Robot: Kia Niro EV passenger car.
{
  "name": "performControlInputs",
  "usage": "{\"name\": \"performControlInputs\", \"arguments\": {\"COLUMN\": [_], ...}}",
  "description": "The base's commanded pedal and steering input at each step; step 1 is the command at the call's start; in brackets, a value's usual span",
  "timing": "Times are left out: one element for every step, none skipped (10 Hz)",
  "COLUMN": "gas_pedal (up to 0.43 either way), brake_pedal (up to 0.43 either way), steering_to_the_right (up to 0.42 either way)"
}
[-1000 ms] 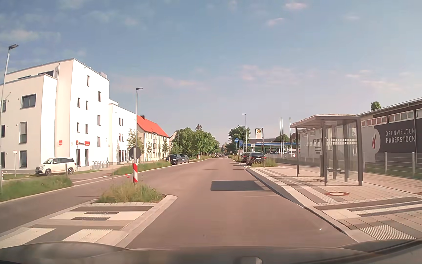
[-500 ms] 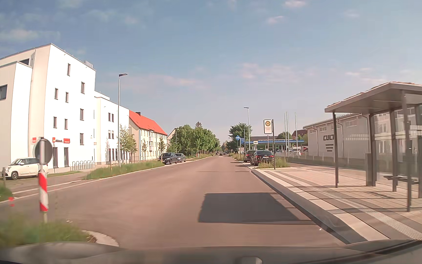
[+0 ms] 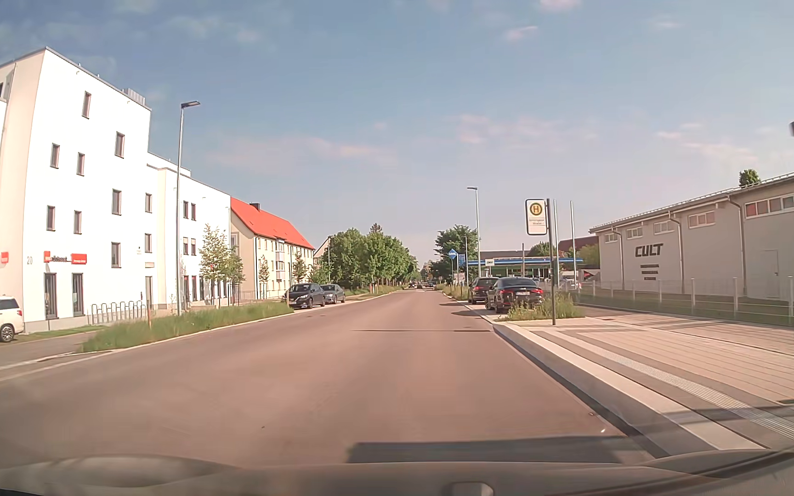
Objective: Follow the waypoints while adhering to traffic rules and regulations
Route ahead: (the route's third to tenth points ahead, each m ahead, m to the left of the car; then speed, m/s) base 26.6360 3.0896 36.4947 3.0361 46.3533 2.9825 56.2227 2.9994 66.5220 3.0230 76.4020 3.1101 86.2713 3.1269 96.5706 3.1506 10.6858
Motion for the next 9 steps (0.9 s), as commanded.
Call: {"name": "performControlInputs", "arguments": {"gas_pedal": [0.059,0.059,0.059,0.059,0.059,0.059,0.059,0.059,0.059], "brake_pedal": [0.0,0.0,0.0,0.0,0.0,0.0,0.0,0.0,0.0], "steering_to_the_right": [-0.009,-0.006,-0.006,-0.005,-0.005,-0.004,-0.004,-0.004,-0.004]}}
